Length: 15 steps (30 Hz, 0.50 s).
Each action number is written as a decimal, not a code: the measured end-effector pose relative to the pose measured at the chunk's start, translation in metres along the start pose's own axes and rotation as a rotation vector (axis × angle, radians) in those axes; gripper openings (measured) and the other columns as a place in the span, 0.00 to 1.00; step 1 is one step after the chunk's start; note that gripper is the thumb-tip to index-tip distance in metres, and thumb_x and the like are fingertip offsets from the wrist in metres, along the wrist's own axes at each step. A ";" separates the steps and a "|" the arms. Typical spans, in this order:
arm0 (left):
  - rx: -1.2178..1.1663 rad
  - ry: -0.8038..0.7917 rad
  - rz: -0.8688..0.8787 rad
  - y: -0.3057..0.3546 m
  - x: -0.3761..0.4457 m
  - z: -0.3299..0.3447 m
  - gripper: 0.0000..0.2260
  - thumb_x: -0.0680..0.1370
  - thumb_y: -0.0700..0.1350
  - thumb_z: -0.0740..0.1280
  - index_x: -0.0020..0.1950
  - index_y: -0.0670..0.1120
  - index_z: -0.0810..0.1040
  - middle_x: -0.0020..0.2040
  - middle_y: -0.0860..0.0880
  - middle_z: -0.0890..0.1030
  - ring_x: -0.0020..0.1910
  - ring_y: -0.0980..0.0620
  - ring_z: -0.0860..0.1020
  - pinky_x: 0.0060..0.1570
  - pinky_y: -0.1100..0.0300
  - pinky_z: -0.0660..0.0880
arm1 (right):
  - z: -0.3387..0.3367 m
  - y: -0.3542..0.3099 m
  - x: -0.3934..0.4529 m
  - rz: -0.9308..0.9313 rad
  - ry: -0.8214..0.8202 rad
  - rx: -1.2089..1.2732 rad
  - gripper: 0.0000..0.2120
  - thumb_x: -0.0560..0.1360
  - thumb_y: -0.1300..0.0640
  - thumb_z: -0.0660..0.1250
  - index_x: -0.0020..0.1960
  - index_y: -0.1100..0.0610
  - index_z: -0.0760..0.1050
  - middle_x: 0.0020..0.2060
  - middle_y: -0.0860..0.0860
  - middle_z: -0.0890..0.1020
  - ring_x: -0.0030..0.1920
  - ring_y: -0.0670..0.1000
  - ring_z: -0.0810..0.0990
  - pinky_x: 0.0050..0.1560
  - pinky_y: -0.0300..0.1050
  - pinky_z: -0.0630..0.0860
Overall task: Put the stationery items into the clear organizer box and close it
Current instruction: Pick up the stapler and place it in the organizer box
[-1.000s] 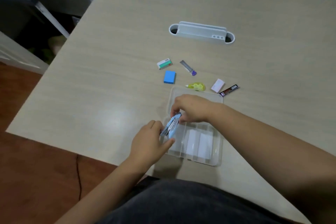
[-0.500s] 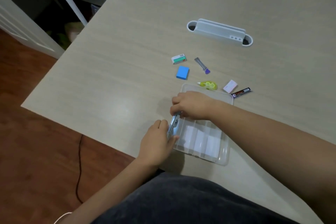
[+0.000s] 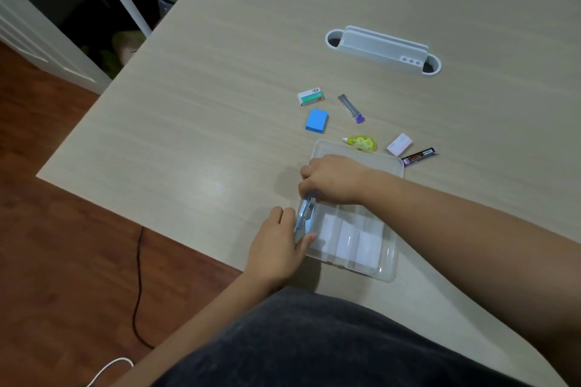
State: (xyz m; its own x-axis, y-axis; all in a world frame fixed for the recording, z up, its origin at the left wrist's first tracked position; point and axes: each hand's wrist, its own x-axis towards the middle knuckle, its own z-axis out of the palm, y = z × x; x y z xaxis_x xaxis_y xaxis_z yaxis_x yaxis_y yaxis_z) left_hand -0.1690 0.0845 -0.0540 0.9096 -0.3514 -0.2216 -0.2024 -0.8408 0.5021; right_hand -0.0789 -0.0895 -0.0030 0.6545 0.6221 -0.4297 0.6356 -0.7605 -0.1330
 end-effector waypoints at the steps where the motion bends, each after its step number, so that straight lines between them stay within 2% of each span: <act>1: -0.009 0.002 0.011 -0.001 -0.001 0.001 0.15 0.77 0.57 0.64 0.51 0.46 0.69 0.48 0.50 0.69 0.40 0.52 0.71 0.37 0.60 0.70 | -0.002 -0.001 0.001 0.002 -0.008 -0.010 0.10 0.75 0.57 0.67 0.55 0.48 0.78 0.50 0.50 0.78 0.53 0.54 0.76 0.48 0.50 0.76; 4: -0.055 0.011 0.040 -0.004 -0.002 0.004 0.12 0.79 0.56 0.63 0.51 0.47 0.69 0.49 0.51 0.69 0.39 0.56 0.70 0.38 0.65 0.68 | -0.004 -0.005 0.005 0.002 -0.042 -0.028 0.11 0.74 0.58 0.67 0.56 0.49 0.78 0.51 0.51 0.77 0.53 0.55 0.76 0.46 0.49 0.74; 9: -0.155 0.003 0.021 -0.009 -0.002 0.008 0.13 0.78 0.56 0.64 0.52 0.48 0.68 0.49 0.52 0.68 0.43 0.56 0.71 0.42 0.65 0.71 | -0.001 -0.004 0.005 0.020 -0.003 0.012 0.14 0.74 0.58 0.69 0.59 0.50 0.79 0.53 0.51 0.77 0.56 0.54 0.74 0.46 0.47 0.74; 12: -0.232 -0.056 0.015 -0.019 -0.004 0.008 0.19 0.73 0.60 0.69 0.54 0.50 0.67 0.51 0.53 0.69 0.47 0.56 0.72 0.45 0.64 0.74 | 0.006 -0.004 0.001 0.075 -0.011 0.141 0.17 0.75 0.62 0.67 0.63 0.51 0.78 0.53 0.52 0.75 0.54 0.54 0.76 0.45 0.46 0.73; 15: -0.324 -0.155 0.089 -0.034 0.001 0.002 0.27 0.66 0.62 0.75 0.56 0.52 0.69 0.53 0.54 0.71 0.50 0.59 0.72 0.47 0.65 0.75 | 0.013 -0.003 -0.004 0.123 0.010 0.280 0.19 0.76 0.63 0.64 0.66 0.53 0.76 0.55 0.53 0.76 0.54 0.55 0.77 0.52 0.47 0.76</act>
State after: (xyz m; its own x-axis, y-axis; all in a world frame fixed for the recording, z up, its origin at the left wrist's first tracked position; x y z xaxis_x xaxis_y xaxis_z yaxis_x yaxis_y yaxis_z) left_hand -0.1615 0.1120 -0.0727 0.8225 -0.4967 -0.2770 -0.1305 -0.6390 0.7581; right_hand -0.0890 -0.0926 -0.0126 0.7243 0.5232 -0.4490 0.4150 -0.8509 -0.3221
